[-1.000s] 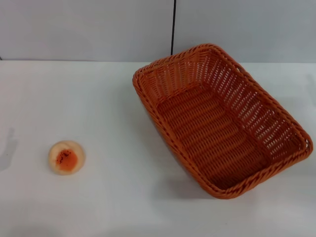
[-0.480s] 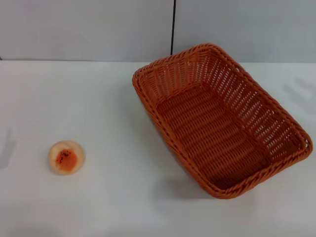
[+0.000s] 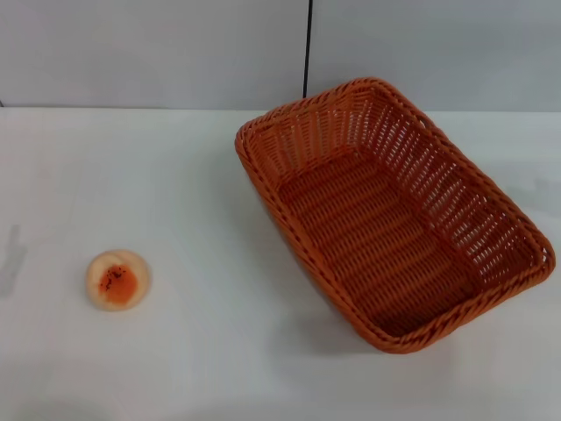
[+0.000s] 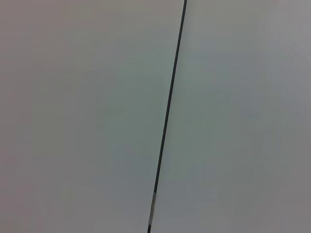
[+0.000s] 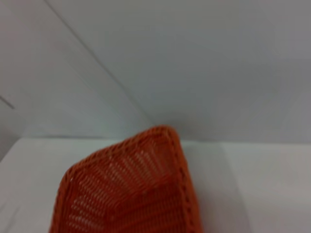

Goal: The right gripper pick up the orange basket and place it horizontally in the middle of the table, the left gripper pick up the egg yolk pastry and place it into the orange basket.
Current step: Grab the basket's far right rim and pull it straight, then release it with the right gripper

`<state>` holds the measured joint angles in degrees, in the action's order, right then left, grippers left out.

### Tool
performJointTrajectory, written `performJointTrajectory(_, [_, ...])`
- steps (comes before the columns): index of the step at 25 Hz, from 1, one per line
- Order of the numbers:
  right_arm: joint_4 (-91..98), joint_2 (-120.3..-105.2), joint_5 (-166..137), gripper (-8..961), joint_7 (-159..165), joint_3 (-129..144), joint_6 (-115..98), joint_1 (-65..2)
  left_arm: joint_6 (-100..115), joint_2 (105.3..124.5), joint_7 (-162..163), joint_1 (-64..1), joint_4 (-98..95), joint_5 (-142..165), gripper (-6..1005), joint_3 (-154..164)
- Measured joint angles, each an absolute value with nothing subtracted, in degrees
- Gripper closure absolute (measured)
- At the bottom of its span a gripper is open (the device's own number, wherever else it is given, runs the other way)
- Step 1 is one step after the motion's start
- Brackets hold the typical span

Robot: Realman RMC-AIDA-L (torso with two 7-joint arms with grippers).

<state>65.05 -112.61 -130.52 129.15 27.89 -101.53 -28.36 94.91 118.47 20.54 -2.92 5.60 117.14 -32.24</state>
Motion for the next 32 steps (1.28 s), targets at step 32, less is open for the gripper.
performJointTrajectory(32, [37.0,-111.00,-135.0,164,125.3,32.4,-84.4,-39.4,95.6,118.43,20.5,-1.8,5.1,117.2,173,-32.1])
